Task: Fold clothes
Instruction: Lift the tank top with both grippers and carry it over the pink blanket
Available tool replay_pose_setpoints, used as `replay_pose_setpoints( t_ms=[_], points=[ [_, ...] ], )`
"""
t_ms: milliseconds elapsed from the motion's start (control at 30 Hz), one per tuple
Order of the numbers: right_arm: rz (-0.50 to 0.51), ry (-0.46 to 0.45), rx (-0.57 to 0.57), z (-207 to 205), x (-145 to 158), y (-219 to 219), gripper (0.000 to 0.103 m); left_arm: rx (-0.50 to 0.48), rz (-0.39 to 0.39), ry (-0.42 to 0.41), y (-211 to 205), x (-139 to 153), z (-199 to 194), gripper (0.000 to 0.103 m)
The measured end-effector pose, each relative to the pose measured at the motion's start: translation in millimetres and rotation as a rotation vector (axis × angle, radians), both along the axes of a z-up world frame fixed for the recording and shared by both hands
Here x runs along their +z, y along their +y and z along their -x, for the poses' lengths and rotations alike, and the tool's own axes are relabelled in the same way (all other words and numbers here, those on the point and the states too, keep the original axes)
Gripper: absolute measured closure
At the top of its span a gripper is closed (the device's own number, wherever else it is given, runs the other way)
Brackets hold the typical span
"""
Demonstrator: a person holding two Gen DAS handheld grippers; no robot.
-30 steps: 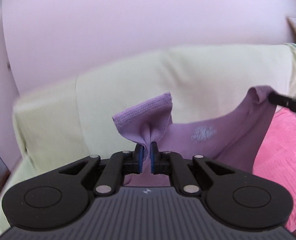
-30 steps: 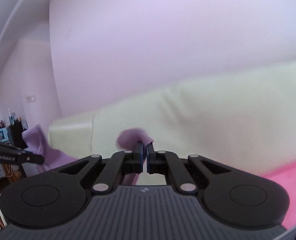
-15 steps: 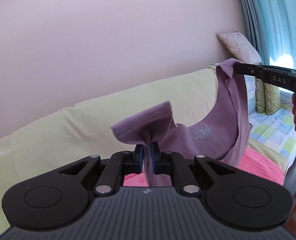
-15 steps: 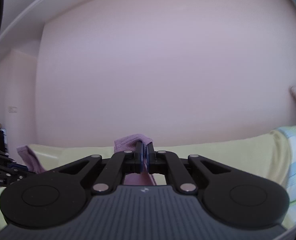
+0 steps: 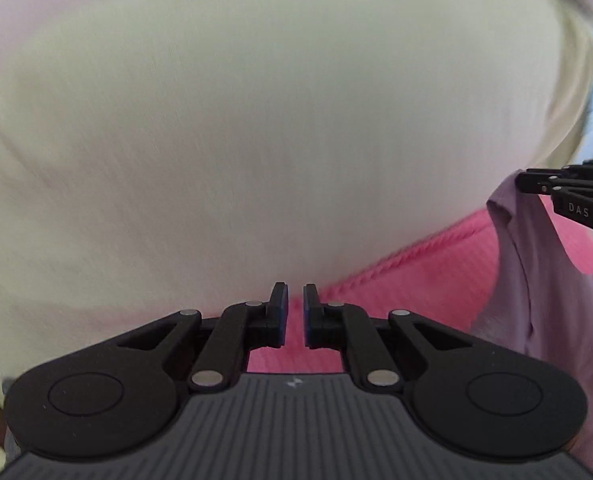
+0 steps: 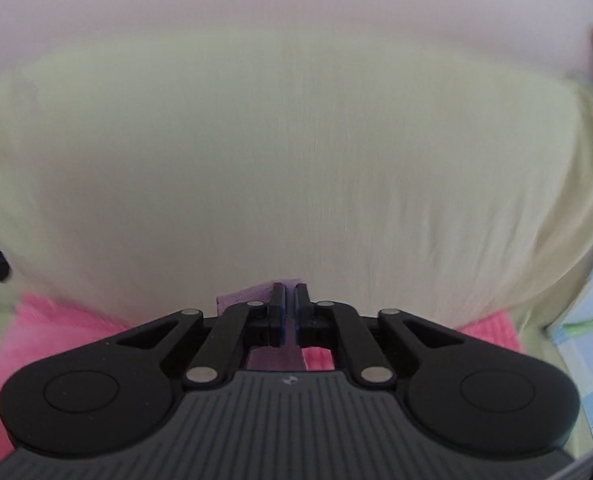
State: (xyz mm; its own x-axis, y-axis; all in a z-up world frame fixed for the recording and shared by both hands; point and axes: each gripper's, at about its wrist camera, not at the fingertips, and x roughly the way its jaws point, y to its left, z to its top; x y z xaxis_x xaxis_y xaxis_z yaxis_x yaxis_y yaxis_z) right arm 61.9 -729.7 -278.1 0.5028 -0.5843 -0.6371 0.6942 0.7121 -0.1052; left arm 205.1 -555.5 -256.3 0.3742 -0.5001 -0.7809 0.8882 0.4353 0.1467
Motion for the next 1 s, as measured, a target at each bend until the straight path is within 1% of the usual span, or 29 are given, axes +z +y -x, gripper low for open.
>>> replay_pose_setpoints(
  t_ms=[33, 100, 133, 167, 200, 233, 300, 333, 367, 400, 433, 467, 533, 567, 600, 633, 667, 700, 767, 867, 967, 1000],
  points=[
    [-0.014, 0.032, -0.019, -1, -15, -10, 0.084, -0.009, -0.005, 0.020, 3, -12, 5, 0.095],
    [-0.037, -0.016, -0.026, 25, -31, -16, 0.072, -0.035, -0.049, 0.092, 21, -48, 26, 0.095],
    [-0.042, -0.036, -0.034, 40, -35, -14, 0.060, -0.036, -0.075, 0.139, 34, -62, 39, 0.095],
    [-0.055, -0.029, -0.038, 63, -42, -8, 0.056, -0.036, -0.104, 0.188, 48, -77, 52, 0.095],
    [-0.070, -0.016, -0.041, 88, -50, 0, 0.056, -0.038, -0.140, 0.235, 66, -93, 70, 0.095],
    [-0.085, -0.003, -0.044, 113, -58, 7, 0.056, -0.043, -0.172, 0.259, 82, -103, 92, 0.095],
    [-0.095, 0.064, -0.023, 158, -71, 35, 0.056, -0.063, -0.237, 0.293, 113, -117, 138, 0.095],
    [-0.095, 0.090, -0.006, 178, -70, 53, 0.056, -0.079, -0.254, 0.302, 124, -119, 157, 0.095],
    [-0.094, 0.114, 0.015, 196, -69, 68, 0.056, -0.109, -0.274, 0.308, 141, -119, 188, 0.095],
    [-0.088, 0.155, 0.070, 227, -72, 96, 0.056, -0.142, -0.285, 0.300, 156, -117, 217, 0.095],
    [-0.088, 0.173, 0.097, 239, -71, 104, 0.056, -0.166, -0.289, 0.288, 161, -116, 235, 0.095],
    [-0.092, 0.186, 0.120, 241, -66, 115, 0.056, -0.216, -0.296, 0.262, 168, -116, 263, 0.095],
    [-0.124, 0.223, 0.197, 267, -67, 144, 0.056, -0.320, -0.315, 0.201, 183, -117, 319, 0.094],
    [-0.141, 0.236, 0.231, 280, -65, 158, 0.056, -0.387, -0.344, 0.136, 190, -124, 349, 0.091],
    [-0.158, 0.247, 0.262, 292, -63, 171, 0.056, -0.449, -0.375, 0.069, 196, -132, 378, 0.082],
    [-0.164, 0.252, 0.269, 296, -60, 177, 0.056, -0.492, -0.413, -0.003, 198, -143, 401, 0.082],
    [-0.191, 0.257, 0.278, 306, -61, 184, 0.056, -0.531, -0.448, -0.078, 200, -153, 420, 0.082],
    [-0.222, 0.262, 0.288, 318, -63, 192, 0.056, -0.552, -0.477, -0.156, 203, -163, 431, 0.082],
    [-0.242, 0.256, 0.290, 327, -67, 193, 0.056, -0.590, -0.532, -0.308, 209, -182, 451, 0.082],
    [-0.276, 0.235, 0.297, 334, -75, 196, 0.055, -0.644, -0.586, -0.462, 214, -209, 459, 0.080],
    [-0.302, 0.220, 0.290, 337, -85, 200, 0.055, -0.697, -0.607, -0.602, 213, -223, 465, 0.062],
    [-0.308, 0.217, 0.288, 337, -88, 200, 0.055, -0.712, -0.612, -0.642, 212, -226, 466, 0.062]
  ],
)
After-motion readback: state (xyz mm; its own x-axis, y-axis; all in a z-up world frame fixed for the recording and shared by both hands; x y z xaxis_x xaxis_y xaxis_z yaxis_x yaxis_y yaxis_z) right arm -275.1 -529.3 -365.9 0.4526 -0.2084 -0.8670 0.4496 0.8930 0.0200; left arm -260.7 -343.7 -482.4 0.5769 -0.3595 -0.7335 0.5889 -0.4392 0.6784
